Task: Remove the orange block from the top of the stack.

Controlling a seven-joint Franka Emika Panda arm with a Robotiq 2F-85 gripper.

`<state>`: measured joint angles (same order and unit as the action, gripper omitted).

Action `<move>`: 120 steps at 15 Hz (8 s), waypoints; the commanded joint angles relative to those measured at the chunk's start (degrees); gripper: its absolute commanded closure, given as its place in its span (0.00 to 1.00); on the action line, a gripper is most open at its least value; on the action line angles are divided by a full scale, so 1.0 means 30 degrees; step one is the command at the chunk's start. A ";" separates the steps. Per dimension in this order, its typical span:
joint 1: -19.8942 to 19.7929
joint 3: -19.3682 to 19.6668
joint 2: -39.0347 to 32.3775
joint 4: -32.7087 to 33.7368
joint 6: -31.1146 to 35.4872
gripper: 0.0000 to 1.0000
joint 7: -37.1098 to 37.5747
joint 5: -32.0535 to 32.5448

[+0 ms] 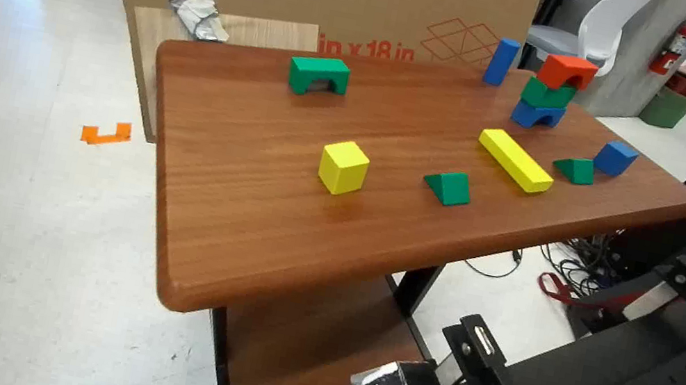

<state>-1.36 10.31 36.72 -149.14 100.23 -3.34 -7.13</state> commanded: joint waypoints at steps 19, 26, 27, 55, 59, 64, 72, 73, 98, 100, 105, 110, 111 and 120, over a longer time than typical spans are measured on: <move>-0.0820 -0.0369 -0.1305 0.0466 0.1913 0.00 -0.0156 -0.0112; -0.0688 -0.0495 -0.5460 0.1111 0.9733 0.00 -0.0867 0.0282; -0.0505 -0.0595 -0.6479 0.1298 1.0963 0.00 -0.0860 0.0110; -0.1919 -0.1608 -1.9271 1.0544 1.3859 0.00 -0.3349 0.2521; -0.1826 -0.1961 -1.9619 1.0686 1.3704 0.00 -0.3276 0.2593; -0.1713 -0.2100 -2.0115 1.0907 1.3607 0.00 -0.3042 0.2831; -0.1592 -0.2046 -1.9556 1.0490 1.4096 0.58 -0.2833 0.3077; -0.1580 -0.2051 -1.9332 1.0330 1.4178 0.58 -0.2835 0.3079; 0.1193 -0.2950 -2.2857 1.2253 1.4744 0.58 0.1876 0.3225; 0.1318 -0.2888 -2.3272 1.2556 1.4757 0.58 0.1964 0.3322; 0.1360 -0.2964 -2.3296 1.2692 1.4354 0.08 0.1797 0.3498; 0.0340 -0.4025 -2.0916 1.0593 1.3855 0.00 -0.0377 0.2592; 0.0153 -0.4185 -2.0333 1.0172 1.3602 0.00 -0.0797 0.2368; -0.0271 -0.3403 -1.6029 0.8806 1.0038 0.00 -0.0089 0.1253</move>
<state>-2.44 -0.14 -11.29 -122.87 130.48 -3.57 -3.32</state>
